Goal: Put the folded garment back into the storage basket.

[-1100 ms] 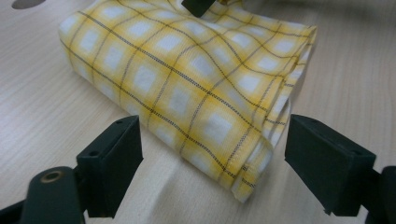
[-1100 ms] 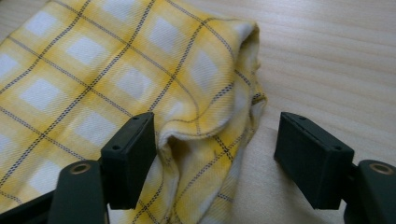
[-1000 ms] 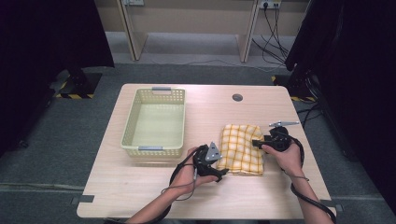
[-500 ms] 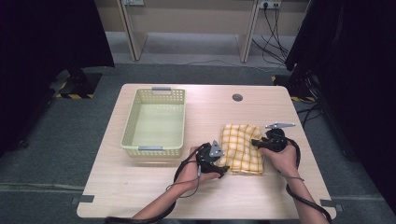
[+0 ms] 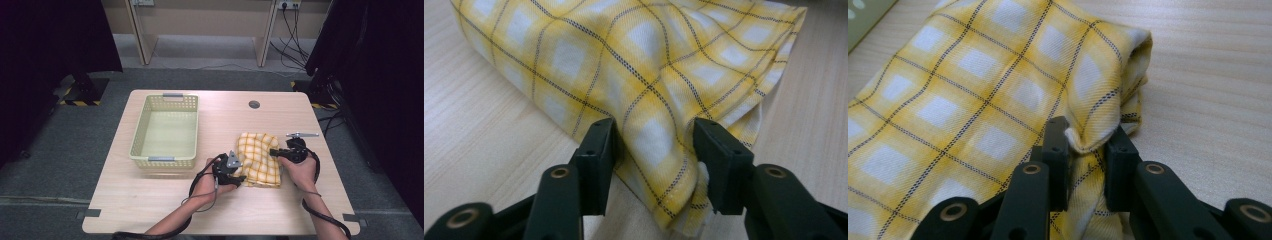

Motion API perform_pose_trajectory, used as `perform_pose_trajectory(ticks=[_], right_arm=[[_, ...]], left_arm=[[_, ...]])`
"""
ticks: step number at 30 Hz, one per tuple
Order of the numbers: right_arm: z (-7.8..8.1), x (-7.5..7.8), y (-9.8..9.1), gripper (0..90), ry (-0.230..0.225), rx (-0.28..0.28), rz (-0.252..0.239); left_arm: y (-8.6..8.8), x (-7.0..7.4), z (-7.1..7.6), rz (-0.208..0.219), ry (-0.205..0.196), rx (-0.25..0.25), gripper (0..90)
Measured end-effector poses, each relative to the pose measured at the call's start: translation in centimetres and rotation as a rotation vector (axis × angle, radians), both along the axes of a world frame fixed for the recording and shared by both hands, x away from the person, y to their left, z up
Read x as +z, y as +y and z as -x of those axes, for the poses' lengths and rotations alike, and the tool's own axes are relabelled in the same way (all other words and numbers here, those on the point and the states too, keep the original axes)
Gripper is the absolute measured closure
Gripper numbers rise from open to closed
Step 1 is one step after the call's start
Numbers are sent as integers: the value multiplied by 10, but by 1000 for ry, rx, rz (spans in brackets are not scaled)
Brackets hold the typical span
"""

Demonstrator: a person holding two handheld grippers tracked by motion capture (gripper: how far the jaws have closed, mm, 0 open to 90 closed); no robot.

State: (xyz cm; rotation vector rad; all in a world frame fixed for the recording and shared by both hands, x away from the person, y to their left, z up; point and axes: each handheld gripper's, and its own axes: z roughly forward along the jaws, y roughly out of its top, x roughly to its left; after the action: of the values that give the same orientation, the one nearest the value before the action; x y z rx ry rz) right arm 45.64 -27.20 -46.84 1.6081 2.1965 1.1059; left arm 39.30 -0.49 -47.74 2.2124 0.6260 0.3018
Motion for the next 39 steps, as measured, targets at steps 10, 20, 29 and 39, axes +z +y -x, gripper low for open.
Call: perform_pose_trajectory(ticks=[10,20,29,39], right_arm=[[7,5,10,800,-46,-24,67],[15,23,19,809,-110,-39,87],[19,42,26,809,-159,-35,80],[22,51,28,809,-181,-41,68]], left_arm=[[-1,0,6,-10,-50,27,738],[1,4,12,-22,-97,42,791],[4,8,14,-5,-117,65,792],[7,12,15,12,-125,75,793]])
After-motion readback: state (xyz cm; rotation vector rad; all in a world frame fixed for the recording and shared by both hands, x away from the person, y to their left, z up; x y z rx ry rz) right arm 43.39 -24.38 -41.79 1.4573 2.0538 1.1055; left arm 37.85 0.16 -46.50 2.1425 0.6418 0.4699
